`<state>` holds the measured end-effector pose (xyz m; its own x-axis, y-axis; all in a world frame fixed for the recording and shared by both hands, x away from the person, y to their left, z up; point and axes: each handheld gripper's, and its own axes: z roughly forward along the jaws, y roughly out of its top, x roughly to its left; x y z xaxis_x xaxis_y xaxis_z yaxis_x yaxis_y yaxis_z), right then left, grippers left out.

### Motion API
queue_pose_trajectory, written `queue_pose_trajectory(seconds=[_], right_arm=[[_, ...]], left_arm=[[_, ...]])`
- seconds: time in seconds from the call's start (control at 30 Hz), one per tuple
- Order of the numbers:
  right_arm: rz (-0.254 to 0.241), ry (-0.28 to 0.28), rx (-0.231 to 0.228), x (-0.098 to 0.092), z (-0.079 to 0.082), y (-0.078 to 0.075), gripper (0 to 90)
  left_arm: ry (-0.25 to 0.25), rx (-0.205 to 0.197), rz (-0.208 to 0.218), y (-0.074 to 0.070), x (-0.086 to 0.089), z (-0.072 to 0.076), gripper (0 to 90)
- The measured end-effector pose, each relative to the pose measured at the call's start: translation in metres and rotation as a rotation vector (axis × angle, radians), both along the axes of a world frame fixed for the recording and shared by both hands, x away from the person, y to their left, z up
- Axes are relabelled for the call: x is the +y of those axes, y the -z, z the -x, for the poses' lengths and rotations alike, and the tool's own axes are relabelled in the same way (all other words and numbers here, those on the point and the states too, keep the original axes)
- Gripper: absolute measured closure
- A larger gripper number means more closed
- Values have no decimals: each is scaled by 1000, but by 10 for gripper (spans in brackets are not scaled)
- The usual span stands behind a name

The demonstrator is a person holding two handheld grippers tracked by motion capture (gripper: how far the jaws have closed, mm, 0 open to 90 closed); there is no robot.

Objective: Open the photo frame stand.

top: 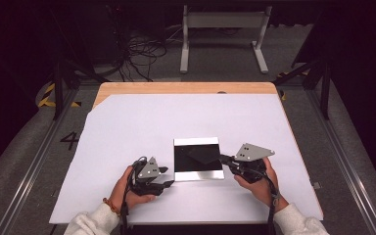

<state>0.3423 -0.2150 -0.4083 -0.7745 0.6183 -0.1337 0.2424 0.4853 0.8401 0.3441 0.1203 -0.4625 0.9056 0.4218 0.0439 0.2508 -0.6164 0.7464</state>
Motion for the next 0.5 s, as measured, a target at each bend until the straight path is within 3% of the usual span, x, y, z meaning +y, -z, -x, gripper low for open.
queue_pose_trajectory(seconds=[0.23, 0.43, 0.5], right_arm=[[-3, -4, -1, 0, 0, 1, 876], [18, -5, -14, 1, 1, 4, 745], [9, 6, -8, 0, 0, 4, 738]], left_arm=[[7, 5, 2, 1, -1, 0, 487], [7, 10, 1, 1, -1, 0, 485], [9, 7, -1, 1, -1, 0, 484]])
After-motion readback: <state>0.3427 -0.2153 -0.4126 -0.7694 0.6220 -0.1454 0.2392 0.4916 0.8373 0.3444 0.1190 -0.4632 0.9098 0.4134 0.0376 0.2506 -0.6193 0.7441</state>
